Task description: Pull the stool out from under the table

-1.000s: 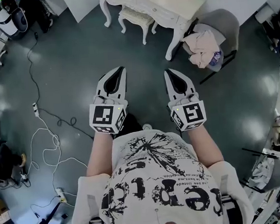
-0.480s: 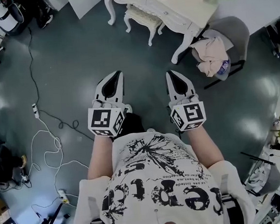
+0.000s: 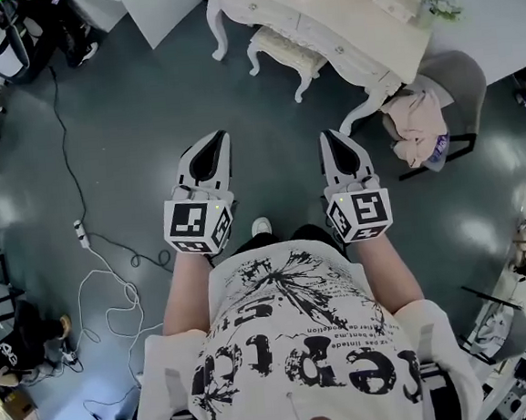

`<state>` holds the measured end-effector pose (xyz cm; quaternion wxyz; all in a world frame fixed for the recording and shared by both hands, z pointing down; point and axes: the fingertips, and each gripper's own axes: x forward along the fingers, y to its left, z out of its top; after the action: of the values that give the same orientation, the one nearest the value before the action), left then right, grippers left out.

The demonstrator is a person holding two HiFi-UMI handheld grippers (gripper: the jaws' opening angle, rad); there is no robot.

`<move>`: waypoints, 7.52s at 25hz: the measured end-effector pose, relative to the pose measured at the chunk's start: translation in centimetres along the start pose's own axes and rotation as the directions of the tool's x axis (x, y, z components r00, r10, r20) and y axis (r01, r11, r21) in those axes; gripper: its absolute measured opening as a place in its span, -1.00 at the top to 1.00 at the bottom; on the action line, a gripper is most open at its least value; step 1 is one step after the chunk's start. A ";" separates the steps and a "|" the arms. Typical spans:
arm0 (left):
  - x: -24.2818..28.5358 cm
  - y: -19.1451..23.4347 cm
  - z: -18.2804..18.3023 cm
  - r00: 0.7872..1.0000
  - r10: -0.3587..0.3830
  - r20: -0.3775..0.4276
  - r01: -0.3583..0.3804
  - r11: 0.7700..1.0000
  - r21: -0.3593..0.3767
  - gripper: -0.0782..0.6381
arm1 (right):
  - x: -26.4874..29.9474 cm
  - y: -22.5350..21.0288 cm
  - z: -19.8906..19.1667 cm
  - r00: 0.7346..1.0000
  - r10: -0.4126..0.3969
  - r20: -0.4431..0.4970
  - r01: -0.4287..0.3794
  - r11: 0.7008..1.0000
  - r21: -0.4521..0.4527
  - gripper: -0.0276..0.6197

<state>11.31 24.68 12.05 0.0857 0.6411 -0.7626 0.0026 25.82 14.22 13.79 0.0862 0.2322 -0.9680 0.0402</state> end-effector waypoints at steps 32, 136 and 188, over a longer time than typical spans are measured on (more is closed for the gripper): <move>37.2 17.1 -3.7 0.931 -0.311 -0.191 0.327 0.943 0.057 0.73 | 31.5 -18.2 -5.4 0.941 -0.275 -0.198 0.301 0.946 0.117 0.34; 32.9 20.1 -59.8 0.786 -0.478 -0.391 0.514 0.857 -0.015 0.72 | 35.9 -15.4 -71.5 0.698 -0.400 -0.594 0.521 0.853 0.038 0.21; 33.3 18.8 -23.9 0.789 -0.570 -0.230 0.594 0.804 0.042 0.72 | 25.8 -8.7 -28.8 0.644 -0.679 -0.353 0.753 0.644 0.135 0.86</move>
<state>-9.45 -1.80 42.06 0.1247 0.8448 -0.5133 0.0851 11.45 -1.52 47.13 0.1934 0.6012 -0.7576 0.1649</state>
